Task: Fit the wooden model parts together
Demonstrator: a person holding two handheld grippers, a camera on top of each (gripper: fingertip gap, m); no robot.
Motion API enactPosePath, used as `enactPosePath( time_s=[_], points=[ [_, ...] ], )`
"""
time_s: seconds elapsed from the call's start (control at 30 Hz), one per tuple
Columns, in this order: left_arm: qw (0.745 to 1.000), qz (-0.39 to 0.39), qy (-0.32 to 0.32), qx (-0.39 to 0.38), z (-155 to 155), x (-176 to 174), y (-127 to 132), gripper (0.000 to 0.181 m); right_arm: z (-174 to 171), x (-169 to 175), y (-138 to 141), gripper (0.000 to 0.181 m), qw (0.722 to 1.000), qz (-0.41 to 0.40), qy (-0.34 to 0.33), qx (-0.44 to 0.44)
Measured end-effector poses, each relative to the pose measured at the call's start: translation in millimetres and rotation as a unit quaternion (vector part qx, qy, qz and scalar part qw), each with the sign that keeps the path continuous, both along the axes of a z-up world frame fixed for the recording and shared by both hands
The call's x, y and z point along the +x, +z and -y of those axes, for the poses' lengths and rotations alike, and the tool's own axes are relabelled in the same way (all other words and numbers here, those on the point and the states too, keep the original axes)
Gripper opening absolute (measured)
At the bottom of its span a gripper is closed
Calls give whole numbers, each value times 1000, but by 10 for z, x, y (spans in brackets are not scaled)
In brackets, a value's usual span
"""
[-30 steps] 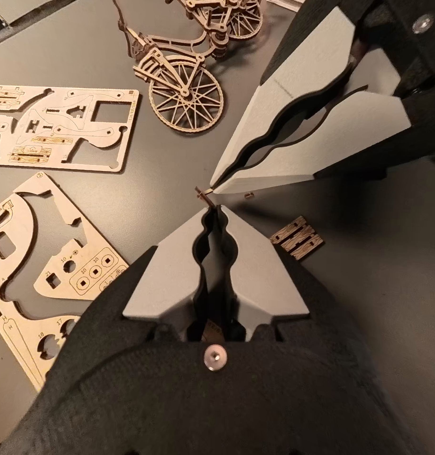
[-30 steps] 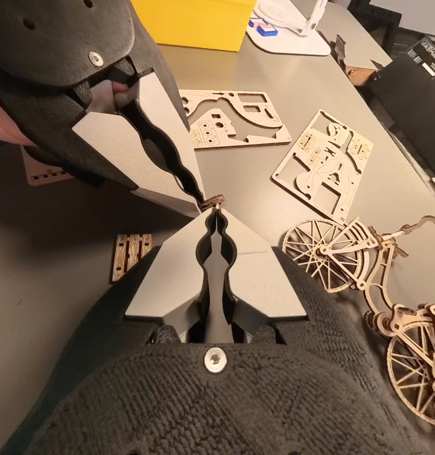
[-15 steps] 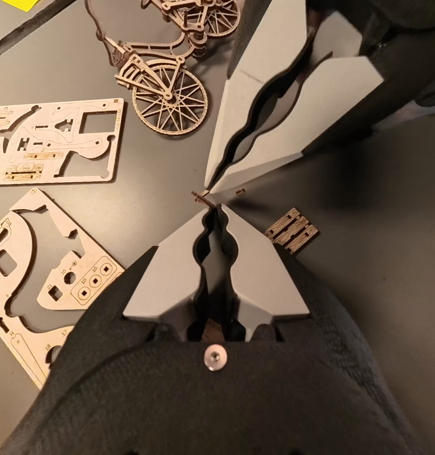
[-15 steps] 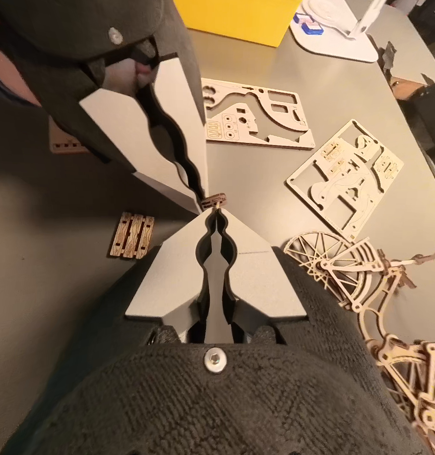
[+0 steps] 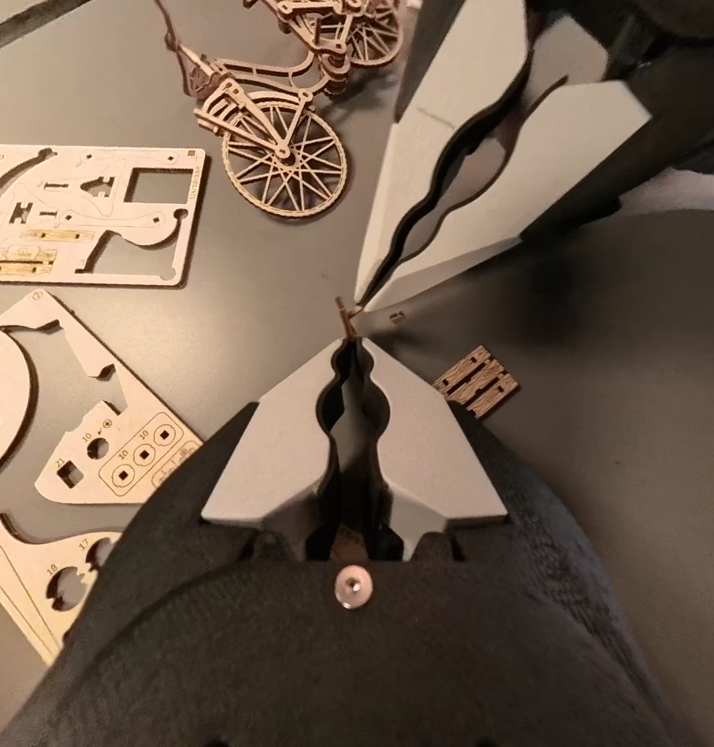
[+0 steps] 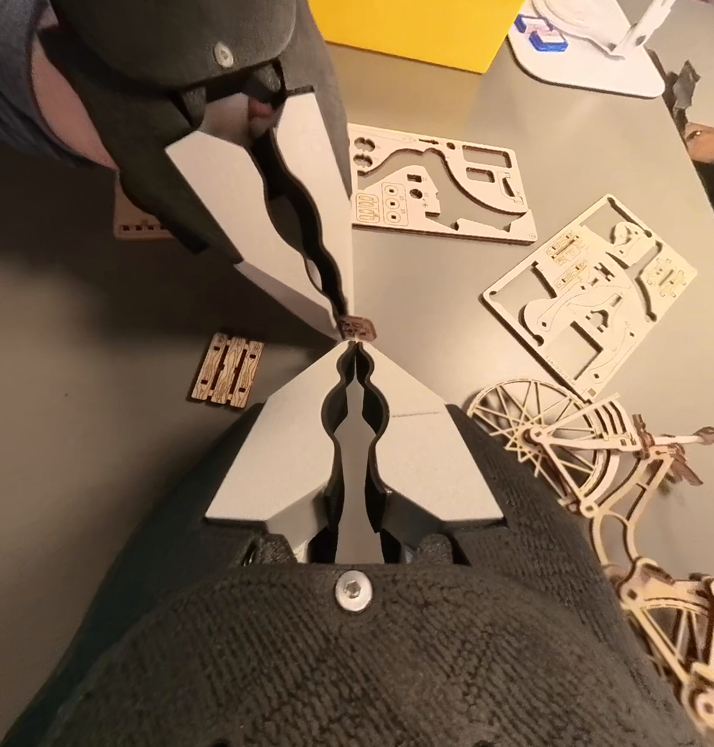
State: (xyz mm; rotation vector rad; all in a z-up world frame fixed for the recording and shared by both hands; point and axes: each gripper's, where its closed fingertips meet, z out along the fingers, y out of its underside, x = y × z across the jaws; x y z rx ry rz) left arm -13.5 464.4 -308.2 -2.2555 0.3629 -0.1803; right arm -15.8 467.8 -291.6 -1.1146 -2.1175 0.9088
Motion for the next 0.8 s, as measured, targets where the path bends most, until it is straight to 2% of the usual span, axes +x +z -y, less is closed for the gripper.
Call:
enactPosePath(
  time_s=[0.2,0.53,0.7,0.8],
  points=[
    [1000,13,19,-4,-17,-30,-2,1,-22,22,76,0,999,-30,-19,3],
    [1000,13,19,-5,-17,-31,-4,1,3,-10,42,0,999,-25,-26,14],
    [1000,-31,3,3,-17,-27,-5,1,-11,-26,36,0,999,-21,-38,17],
    [1000,-23,3,2,-17,-21,-2,1,-19,-40,50,0,998,-26,-44,22]
  ],
)
